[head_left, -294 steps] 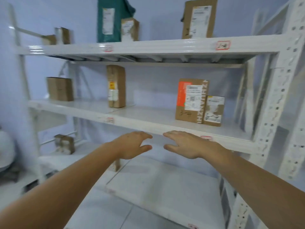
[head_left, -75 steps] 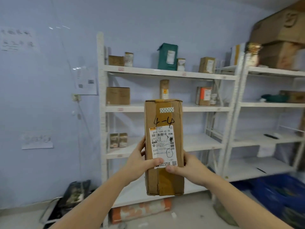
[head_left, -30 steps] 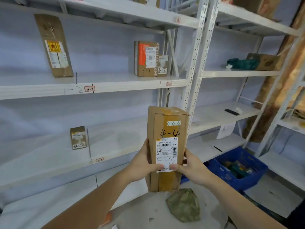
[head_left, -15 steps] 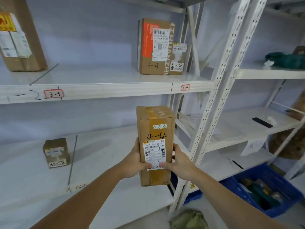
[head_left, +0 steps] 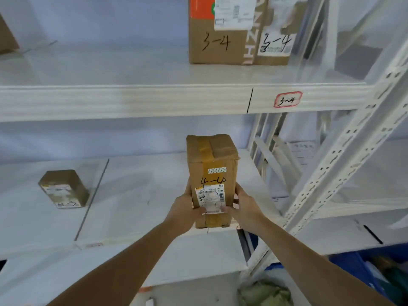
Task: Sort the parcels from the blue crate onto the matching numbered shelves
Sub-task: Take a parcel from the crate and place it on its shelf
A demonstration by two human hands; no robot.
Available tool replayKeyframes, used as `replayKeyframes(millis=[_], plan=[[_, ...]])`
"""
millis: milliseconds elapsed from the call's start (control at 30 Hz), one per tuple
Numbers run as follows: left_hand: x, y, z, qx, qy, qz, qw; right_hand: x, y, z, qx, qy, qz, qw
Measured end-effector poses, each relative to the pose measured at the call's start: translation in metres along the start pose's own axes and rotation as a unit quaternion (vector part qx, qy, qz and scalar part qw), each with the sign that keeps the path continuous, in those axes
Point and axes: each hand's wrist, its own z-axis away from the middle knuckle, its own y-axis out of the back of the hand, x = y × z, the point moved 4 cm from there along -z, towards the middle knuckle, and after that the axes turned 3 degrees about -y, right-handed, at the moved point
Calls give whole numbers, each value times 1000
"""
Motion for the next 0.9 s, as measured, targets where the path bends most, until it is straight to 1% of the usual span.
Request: replayKeyframes(millis=[200, 433, 567, 733, 900], plan=[[19, -27, -33, 53, 22, -41, 998, 28, 17, -48, -7, -13, -34, 999], [22, -22, -78, 97, 44, -57, 993, 22, 22, -102, -25, -1, -36, 999], [21, -16, -99, 103, 52, -52, 992, 21, 22, -127, -16, 15, -16, 1000], [20, -16, -110, 111, 61, -35, 991, 25, 21, -142, -12, 8, -18, 1000], [18, -17, -110, 97, 97, -7, 991, 27, 22, -142, -38, -5, -42, 998]])
